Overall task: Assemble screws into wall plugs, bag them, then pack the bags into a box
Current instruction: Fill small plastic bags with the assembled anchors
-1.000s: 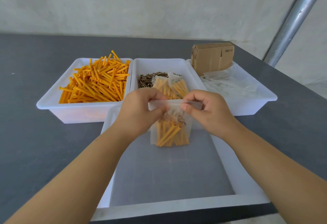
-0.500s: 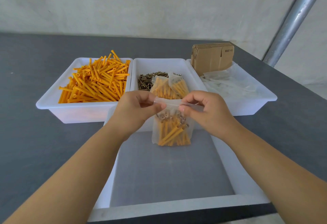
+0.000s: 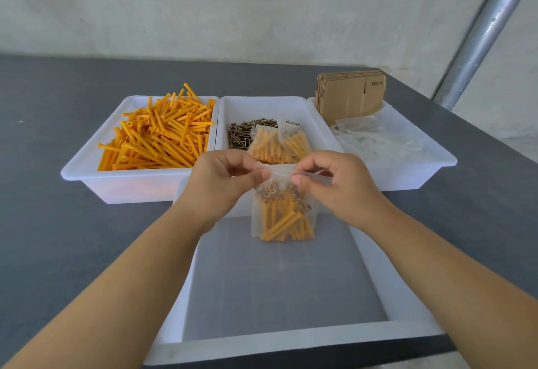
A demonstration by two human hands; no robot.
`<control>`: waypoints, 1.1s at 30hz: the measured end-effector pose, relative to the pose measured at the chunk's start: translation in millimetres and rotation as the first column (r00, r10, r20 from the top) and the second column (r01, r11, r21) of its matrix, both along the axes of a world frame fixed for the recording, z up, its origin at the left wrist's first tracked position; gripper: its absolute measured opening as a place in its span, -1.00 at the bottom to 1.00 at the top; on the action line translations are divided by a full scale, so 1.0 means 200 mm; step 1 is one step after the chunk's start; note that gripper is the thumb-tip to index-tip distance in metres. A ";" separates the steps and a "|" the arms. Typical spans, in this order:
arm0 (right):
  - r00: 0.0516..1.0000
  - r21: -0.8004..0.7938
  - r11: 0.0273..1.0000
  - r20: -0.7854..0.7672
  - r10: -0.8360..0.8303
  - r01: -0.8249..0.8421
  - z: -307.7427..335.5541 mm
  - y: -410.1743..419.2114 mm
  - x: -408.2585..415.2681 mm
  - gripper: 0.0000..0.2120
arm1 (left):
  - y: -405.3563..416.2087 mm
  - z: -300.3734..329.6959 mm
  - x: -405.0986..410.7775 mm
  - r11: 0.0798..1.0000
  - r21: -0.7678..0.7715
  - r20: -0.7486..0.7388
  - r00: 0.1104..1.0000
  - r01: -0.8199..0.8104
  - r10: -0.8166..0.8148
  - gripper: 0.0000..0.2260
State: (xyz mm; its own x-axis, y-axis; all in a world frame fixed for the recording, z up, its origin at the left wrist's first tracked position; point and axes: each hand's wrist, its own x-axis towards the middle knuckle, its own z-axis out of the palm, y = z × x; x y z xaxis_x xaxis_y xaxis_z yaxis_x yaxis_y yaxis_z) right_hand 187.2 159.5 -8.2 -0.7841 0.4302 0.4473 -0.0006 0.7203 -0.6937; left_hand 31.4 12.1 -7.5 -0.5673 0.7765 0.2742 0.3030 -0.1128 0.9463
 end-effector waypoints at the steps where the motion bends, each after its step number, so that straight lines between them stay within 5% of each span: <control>1: 1.000 0.011 1.000 -0.003 -0.001 0.001 0.00 0.00 0.00 -0.94 | 0.00 0.00 0.00 1.000 0.001 -0.020 1.000 0.000 0.000 -0.97; 19: 0.999 0.117 0.992 -0.007 0.048 -0.047 0.03 -0.05 -0.02 -0.96 | 0.02 0.01 0.08 0.998 -0.035 -0.322 0.945 0.044 -0.053 -0.90; 33: 0.996 0.178 0.982 0.061 -0.072 0.060 0.04 0.07 0.07 -0.89 | 0.01 -0.01 -0.01 0.995 -0.011 -0.201 0.975 -0.094 0.090 -0.89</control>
